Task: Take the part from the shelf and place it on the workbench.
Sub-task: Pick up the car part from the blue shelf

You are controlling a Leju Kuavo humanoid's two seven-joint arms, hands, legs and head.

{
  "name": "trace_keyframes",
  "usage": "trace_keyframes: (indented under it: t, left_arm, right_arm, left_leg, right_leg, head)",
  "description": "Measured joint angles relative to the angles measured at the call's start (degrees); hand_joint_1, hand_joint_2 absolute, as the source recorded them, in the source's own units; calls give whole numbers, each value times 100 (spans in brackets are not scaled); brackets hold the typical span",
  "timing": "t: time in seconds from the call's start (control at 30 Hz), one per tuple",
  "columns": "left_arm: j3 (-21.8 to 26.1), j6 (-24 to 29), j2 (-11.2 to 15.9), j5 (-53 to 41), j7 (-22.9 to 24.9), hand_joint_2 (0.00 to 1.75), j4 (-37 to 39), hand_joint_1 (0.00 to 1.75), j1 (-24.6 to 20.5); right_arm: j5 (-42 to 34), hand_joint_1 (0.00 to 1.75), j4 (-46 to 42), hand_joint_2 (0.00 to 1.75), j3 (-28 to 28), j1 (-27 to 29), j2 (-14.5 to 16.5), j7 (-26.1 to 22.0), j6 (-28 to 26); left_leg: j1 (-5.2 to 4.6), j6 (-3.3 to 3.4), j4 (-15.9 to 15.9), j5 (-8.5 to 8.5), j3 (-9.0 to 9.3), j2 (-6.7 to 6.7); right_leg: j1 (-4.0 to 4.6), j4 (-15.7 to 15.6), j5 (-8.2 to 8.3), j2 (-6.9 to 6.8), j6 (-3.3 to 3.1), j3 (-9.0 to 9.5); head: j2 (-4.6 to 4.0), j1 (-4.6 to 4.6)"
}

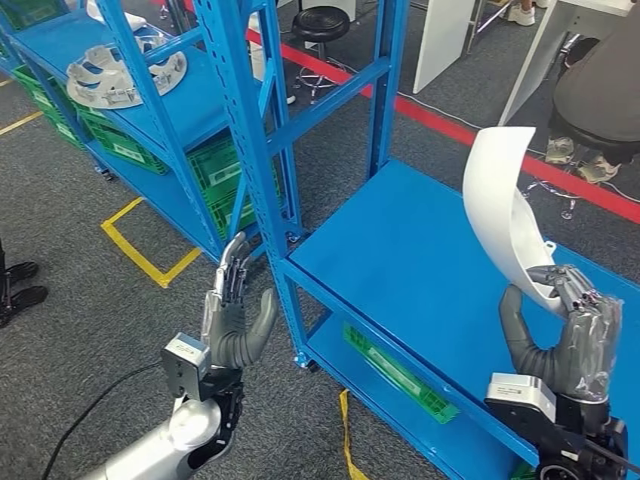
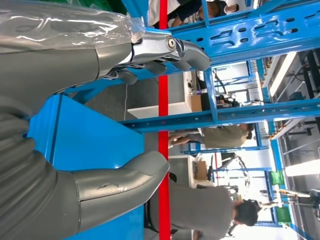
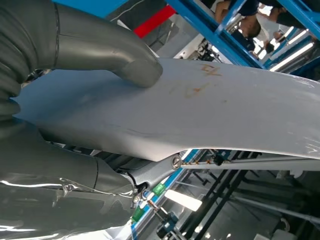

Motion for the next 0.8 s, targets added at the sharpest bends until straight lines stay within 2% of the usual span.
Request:
trace_keyframes:
  t: [0.27,0.63,0.8]
  left_arm:
    - [0,-2,-16,-23,-10,175,0,0,0]
    - [0,-149,-31,72,-120,175,0,0,-8]
    - [0,-156,-38,89,-130,175,0,0,-18]
  right_arm:
    - [-51,175,-1,175,98,12,28,83,-66]
    - [-604,175,-1,175,203,12,28,49,-176]
    - [-1531,175,-38,175,226,28,28,-170,11]
  left_leg:
    - [0,0,0,0,1,0]
    - [0,0,0,0,1,0]
    - [0,0,0,0,1,0]
  right_leg:
    - [0,0,0,0,0,0]
    - [1,0,0,0,0,0]
    - [0,0,0,0,0,0]
  head:
    - [0,1]
    - [-1,1]
    - [-1,1]
